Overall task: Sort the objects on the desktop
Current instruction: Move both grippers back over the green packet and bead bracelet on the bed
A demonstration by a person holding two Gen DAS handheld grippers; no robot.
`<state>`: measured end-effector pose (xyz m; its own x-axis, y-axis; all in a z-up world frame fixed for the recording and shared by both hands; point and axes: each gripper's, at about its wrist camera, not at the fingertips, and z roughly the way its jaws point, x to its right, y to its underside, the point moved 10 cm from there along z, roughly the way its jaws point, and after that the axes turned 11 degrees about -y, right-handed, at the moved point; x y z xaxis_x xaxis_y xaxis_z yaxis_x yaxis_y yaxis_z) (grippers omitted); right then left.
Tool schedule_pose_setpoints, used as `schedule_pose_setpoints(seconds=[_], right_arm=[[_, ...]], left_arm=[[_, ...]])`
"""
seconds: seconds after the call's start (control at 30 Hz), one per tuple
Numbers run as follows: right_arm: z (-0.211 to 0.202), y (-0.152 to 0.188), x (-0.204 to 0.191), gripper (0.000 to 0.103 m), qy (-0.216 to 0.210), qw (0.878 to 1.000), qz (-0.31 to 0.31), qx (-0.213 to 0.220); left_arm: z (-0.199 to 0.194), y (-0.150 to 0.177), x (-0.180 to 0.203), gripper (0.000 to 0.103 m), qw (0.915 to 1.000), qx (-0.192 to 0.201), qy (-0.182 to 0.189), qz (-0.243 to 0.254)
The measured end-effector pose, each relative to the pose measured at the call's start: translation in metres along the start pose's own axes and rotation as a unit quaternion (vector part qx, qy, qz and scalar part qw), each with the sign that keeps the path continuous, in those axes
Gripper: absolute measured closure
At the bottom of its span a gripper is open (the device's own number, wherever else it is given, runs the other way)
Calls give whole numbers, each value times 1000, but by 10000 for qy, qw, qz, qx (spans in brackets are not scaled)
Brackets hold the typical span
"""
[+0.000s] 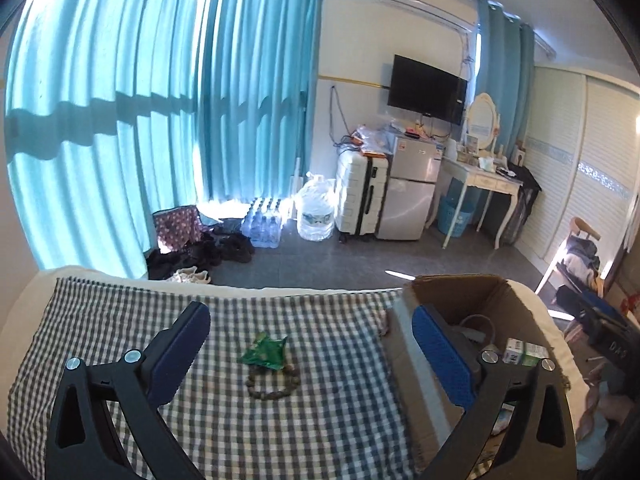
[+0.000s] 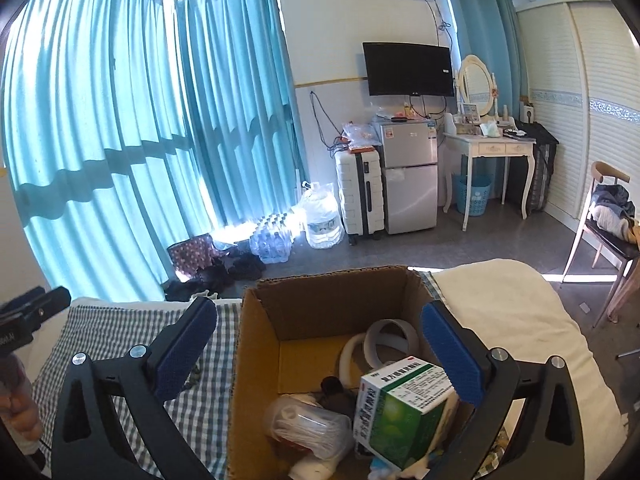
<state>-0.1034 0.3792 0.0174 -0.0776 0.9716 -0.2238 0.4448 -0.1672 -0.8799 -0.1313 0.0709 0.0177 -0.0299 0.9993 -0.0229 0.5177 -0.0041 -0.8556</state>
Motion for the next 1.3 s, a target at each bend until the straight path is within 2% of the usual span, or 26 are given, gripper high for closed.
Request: schedule_pose_setpoints(seconds=[0.27, 0.47, 0.63, 0.77, 0.9, 1.03, 1.2, 1.3], right_arm=[[9, -5, -50, 0, -200, 9991, -369, 20], [26, 5, -71, 0, -357, 9986, -382, -79], [41, 5, -90, 0, -261, 9988, -404, -29], [48, 9, -106, 0, -476, 9985, -250, 28], [64, 26, -118, 0, -398, 9979, -456, -239], [82, 40, -131, 0, -362, 9949, -812, -479], [113, 52, -152, 0, -517, 9918, -906, -742], [136, 61, -167, 0, -616, 9900, -882, -917]], left_arm=[[16, 7, -41, 0, 9997, 66, -239, -2], [37, 24, -61, 0, 9995, -154, -247, -82], [52, 28, -68, 0, 9986, -287, -371, 238], [61, 38, -81, 0, 9974, -231, -554, 399], [77, 59, -97, 0, 9972, -350, -597, 298], [89, 69, -111, 0, 9941, -169, -952, 486], [113, 86, -123, 0, 9955, -483, -722, 379], [124, 93, -132, 0, 9948, -629, -734, 331]])
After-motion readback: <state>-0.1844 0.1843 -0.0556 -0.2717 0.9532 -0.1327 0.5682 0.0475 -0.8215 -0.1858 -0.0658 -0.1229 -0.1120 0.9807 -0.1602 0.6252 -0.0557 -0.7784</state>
